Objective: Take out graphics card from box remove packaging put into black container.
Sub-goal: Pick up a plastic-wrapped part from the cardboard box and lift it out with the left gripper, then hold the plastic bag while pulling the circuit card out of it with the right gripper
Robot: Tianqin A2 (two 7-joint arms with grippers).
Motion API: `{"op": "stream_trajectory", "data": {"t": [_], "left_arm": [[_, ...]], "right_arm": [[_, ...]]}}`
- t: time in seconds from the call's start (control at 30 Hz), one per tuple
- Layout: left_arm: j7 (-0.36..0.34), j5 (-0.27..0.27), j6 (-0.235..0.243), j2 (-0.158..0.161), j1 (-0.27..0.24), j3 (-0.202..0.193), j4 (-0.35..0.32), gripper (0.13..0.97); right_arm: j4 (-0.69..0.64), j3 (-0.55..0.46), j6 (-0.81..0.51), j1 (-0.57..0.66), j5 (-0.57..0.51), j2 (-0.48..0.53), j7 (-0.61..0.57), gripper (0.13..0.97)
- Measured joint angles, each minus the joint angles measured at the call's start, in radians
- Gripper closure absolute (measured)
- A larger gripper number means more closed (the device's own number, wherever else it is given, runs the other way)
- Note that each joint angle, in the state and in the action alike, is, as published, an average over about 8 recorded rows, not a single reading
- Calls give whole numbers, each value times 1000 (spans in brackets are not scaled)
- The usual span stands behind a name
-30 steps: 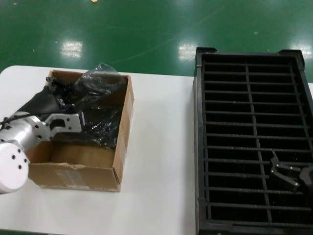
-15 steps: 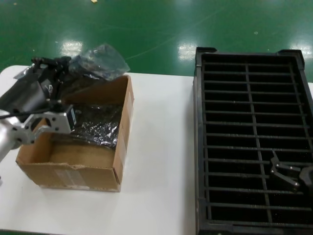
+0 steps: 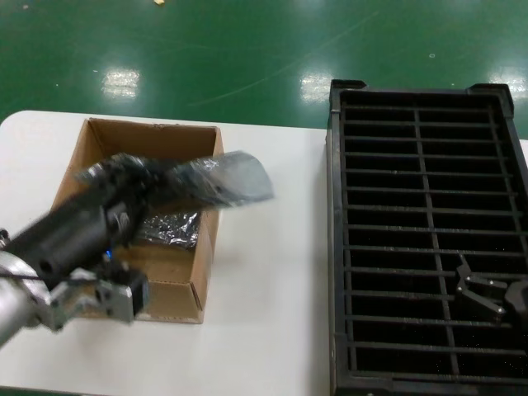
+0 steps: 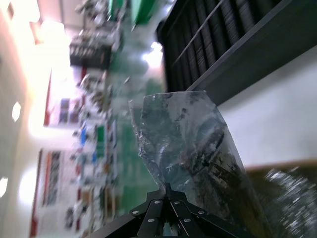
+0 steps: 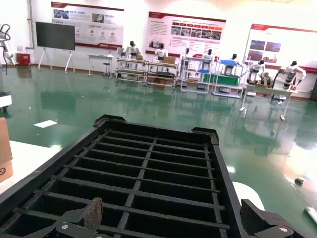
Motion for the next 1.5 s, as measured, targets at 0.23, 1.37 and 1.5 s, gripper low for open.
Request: {"op": "stream_trajectory", "data": {"t": [0.23,1.37,1.5], "left_arm": [[66,-100,-25,-72,44,55,-21,957],[74,-109,-30,-78,48,61,-23,957],[74,-109,-30,-78,48,61,-23,957]], "right_arm": [[0,0,0,0,0,0,0,129],[46,-78,-341,169,19,27,-66,213],[38,-141,-357,222,-18,40,-60,277]]}}
